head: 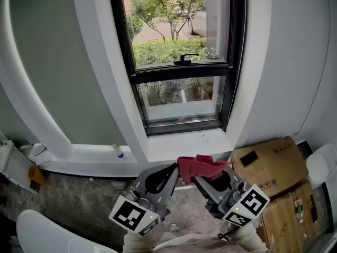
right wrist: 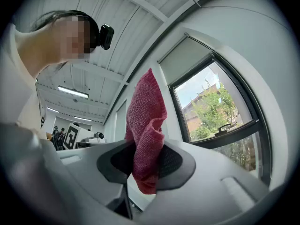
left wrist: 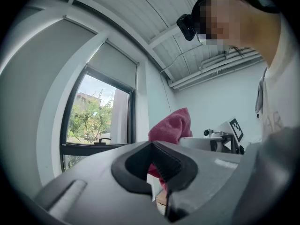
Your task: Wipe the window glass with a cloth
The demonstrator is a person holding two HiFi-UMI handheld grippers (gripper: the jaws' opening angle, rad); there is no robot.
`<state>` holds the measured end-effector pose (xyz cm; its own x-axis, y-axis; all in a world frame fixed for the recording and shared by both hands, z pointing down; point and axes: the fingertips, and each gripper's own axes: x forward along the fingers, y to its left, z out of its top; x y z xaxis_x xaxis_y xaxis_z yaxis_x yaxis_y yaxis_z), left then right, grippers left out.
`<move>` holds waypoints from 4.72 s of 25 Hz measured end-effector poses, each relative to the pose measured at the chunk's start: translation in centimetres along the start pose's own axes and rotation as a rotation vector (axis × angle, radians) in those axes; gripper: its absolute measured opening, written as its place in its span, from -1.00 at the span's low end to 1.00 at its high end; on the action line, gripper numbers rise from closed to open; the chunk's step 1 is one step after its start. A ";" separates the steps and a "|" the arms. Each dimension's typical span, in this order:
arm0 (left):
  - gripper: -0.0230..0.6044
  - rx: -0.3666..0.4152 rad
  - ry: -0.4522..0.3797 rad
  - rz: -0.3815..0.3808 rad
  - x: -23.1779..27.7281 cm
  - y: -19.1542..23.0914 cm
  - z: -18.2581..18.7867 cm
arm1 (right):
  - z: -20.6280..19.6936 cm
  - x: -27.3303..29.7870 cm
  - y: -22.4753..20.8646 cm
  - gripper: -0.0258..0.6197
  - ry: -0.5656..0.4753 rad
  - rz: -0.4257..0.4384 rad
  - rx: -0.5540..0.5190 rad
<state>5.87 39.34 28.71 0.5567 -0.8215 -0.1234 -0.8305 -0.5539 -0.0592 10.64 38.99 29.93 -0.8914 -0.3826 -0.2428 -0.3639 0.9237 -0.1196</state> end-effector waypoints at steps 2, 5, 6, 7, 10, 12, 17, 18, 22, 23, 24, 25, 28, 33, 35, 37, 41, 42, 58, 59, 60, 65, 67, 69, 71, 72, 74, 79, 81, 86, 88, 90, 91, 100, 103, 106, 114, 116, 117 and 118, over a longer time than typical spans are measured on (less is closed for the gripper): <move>-0.93 0.001 -0.004 -0.003 -0.1 0.4 0.2 | 0.1 0.5 0.1 -0.54 0.000 0.000 -0.005; -0.93 0.004 -0.008 -0.004 -0.3 0.8 0.4 | 0.0 1.1 0.3 -0.54 0.000 0.002 -0.010; -0.93 0.006 -0.008 -0.004 -0.4 1.0 0.4 | -0.1 1.2 0.4 -0.54 0.001 0.003 -0.011; -0.93 0.006 -0.007 -0.004 -0.5 1.1 0.3 | -0.2 1.4 0.4 -0.54 0.001 0.004 -0.011; -0.93 0.003 -0.006 -0.002 -0.6 2.0 0.2 | -0.6 2.2 0.5 -0.54 0.008 0.005 -0.008; -0.93 0.001 -0.005 0.001 -0.7 2.7 0.1 | -0.9 2.9 0.3 -0.54 0.013 0.003 -0.005; -0.93 0.010 -0.008 0.015 -1.4 5.2 0.1 | -1.5 5.4 0.3 -0.54 0.018 -0.024 -0.010; -0.93 0.014 -0.010 0.017 -1.6 5.8 0.2 | -1.4 6.1 0.3 -0.54 0.010 -0.026 -0.009; -0.93 0.045 -0.023 0.021 -2.2 8.7 0.8 | -1.2 9.0 0.2 -0.54 -0.030 -0.049 -0.020; -0.93 0.055 -0.028 0.017 -2.4 9.3 0.9 | -1.2 9.5 0.1 -0.54 -0.032 -0.067 -0.034; -0.93 0.062 -0.036 0.011 -2.5 9.9 1.1 | -1.1 10.0 -0.1 -0.54 -0.034 -0.089 -0.046; -0.93 0.066 -0.045 0.005 -2.5 10.5 1.3 | -1.1 10.3 -0.3 -0.54 -0.035 -0.109 -0.052; -0.93 0.047 -0.069 -0.017 -1.6 12.0 1.3 | -1.3 10.7 -1.7 -0.54 -0.034 -0.157 -0.030; -0.93 0.016 -0.070 -0.045 1.4 13.4 0.1 | -2.0 10.9 -5.1 -0.54 -0.030 -0.199 0.007; -0.93 0.013 -0.060 -0.046 3.0 14.0 -0.5 | -2.2 11.2 -6.6 -0.54 -0.028 -0.195 0.014; -0.93 0.004 -0.059 -0.048 4.8 14.7 -0.9 | -2.2 11.7 -8.3 -0.54 -0.031 -0.185 0.014; -0.93 -0.001 -0.061 -0.040 9.1 16.4 -1.2 | -1.7 12.8 -12.6 -0.54 -0.041 -0.157 0.012; -0.93 0.005 -0.060 -0.035 10.4 16.8 -1.2 | -1.4 13.1 -13.8 -0.54 -0.044 -0.149 0.012; -0.93 0.072 -0.074 0.040 30.0 18.9 -0.8 | 3.9 13.1 -32.6 -0.54 -0.048 -0.045 -0.023; -0.93 0.074 -0.066 0.044 30.7 19.0 -1.0 | 3.9 13.2 -33.4 -0.54 -0.050 -0.040 -0.011; -0.93 0.074 -0.055 0.047 31.3 19.2 -1.3 | 3.8 13.3 -34.1 -0.54 -0.052 -0.036 0.002; -0.93 0.066 -0.018 0.070 33.2 21.2 -3.0 | 2.0 14.6 -36.9 -0.54 -0.043 -0.025 0.056; -0.93 0.057 -0.009 0.070 33.7 22.3 -3.8 | 1.2 15.5 -37.8 -0.54 -0.033 -0.030 0.069; -0.93 0.050 -0.005 0.067 34.0 23.7 -4.4 | 0.5 16.7 -38.5 -0.54 -0.025 -0.037 0.071; -0.93 0.046 -0.012 0.059 34.2 25.3 -4.8 | 0.0 18.2 -39.2 -0.54 -0.022 -0.046 0.069; -0.93 0.043 -0.016 0.054 34.4 26.2 -4.9 | -0.2 19.1 -39.6 -0.54 -0.021 -0.052 0.067; -0.93 0.038 -0.019 0.048 34.7 28.2 -5.1 | -0.6 20.9 -40.3 -0.54 -0.017 -0.062 0.061; -0.93 0.046 -0.028 0.035 35.1 34.0 -4.7 | -1.0 26.7 -41.9 -0.54 -0.023 -0.084 0.046; -0.93 0.051 -0.037 0.024 35.1 36.3 -4.5 | -1.0 29.2 -42.5 -0.54 -0.029 -0.091 0.038; -0.93 0.076 -0.051 0.015 34.9 41.2 -3.7 | -0.5 35.0 -43.8 -0.54 -0.041 -0.114 0.012; -0.93 0.084 -0.054 0.010 34.8 42.9 -3.6 | -0.1 37.2 -44.4 -0.54 -0.047 -0.127 -0.002; -0.93 0.092 -0.053 0.008 34.8 44.3 -3.6 | 0.5 39.3 -45.0 -0.54 -0.051 -0.138 -0.019; -0.93 0.097 -0.053 0.007 34.9 45.0 -3.5 | 0.8 40.4 -45.3 -0.54 -0.052 -0.145 -0.028; -0.93 0.047 -0.092 0.025 35.1 50.0 -2.4 | 4.9 48.6 -49.5 -0.54 -0.023 -0.254 -0.135; -0.93 0.050 -0.108 0.039 35.6 51.0 -1.6 | 7.1 50.7 -51.8 -0.54 -0.011 -0.299 -0.178; -0.93 0.053 -0.114 0.046 36.0 52.0 -1.2 | 9.2 52.8 -53.8 -0.54 0.002 -0.350 -0.225; -0.93 0.055 -0.132 0.062 37.8 54.1 -0.6 | 16.9 56.7 -55.8 -0.55 -0.054 -0.383 -0.329; -0.93 0.056 -0.136 0.062 37.7 54.6 -0.1 | 19.3 57.6 -55.0 -0.55 -0.071 -0.382 -0.370; -0.93 0.056 -0.137 0.061 37.7 54.8 0.1 | 20.4 58.0 -54.6 -0.55 -0.081 -0.383 -0.388; -0.93 0.054 -0.139 0.060 37.7 55.1 0.2 | 21.2 58.3 -54.4 -0.55 -0.090 -0.385 -0.401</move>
<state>-18.89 -22.08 20.59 0.5015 -0.8240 -0.2635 -0.8639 -0.4936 -0.1007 -15.80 -33.91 1.88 -0.6538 -0.6775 -0.3371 -0.7484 0.6448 0.1555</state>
